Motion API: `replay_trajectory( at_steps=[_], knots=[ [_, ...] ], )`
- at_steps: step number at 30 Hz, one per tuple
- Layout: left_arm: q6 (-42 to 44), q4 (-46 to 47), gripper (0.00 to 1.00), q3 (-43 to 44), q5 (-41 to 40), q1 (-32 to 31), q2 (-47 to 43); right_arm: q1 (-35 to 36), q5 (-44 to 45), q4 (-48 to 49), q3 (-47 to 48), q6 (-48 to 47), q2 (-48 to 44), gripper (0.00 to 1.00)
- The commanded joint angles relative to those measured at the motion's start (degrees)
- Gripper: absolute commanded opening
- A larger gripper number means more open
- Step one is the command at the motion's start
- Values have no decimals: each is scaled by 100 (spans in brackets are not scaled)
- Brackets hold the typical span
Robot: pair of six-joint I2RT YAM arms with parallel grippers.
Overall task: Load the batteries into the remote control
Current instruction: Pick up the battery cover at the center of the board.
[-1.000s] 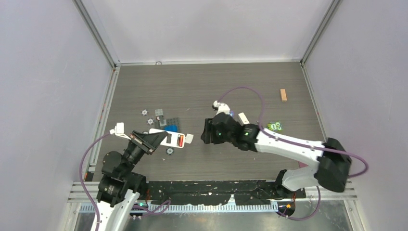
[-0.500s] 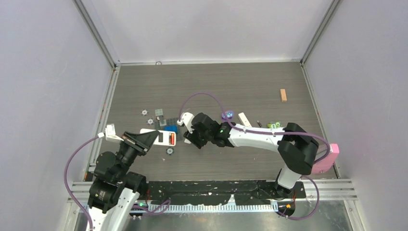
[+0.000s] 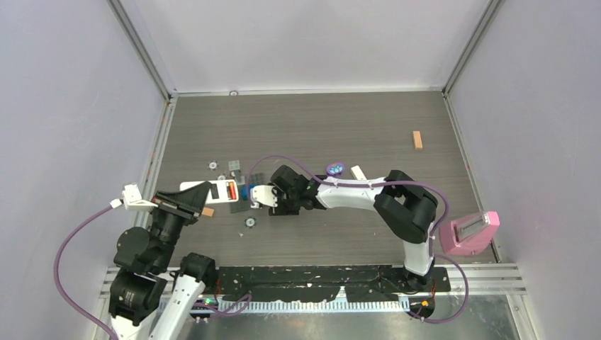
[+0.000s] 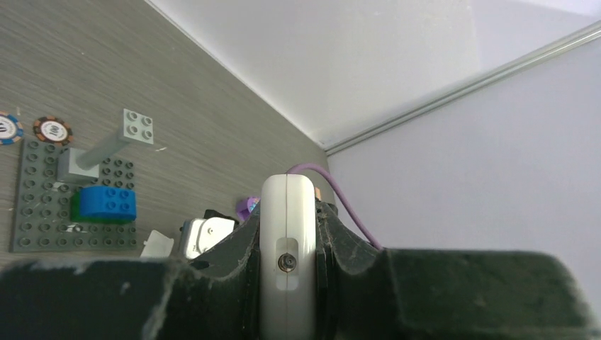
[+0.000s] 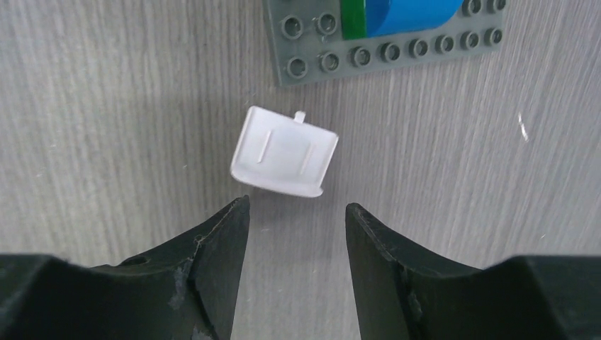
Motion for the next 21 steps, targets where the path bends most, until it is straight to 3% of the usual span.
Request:
replay_trajectory(
  at_steps=[1,15,21],
  knots=[
    [210,199,0,162,-152,33,279,-45,-194,34,422,-669,289,56],
    [190,704,0,206,19,34,689,-42,-1053,-280,504,-1100,450,49],
    [135,801,0,185,53,34,708,-38,-909,-495,672,-1143,640,22]
  ],
)
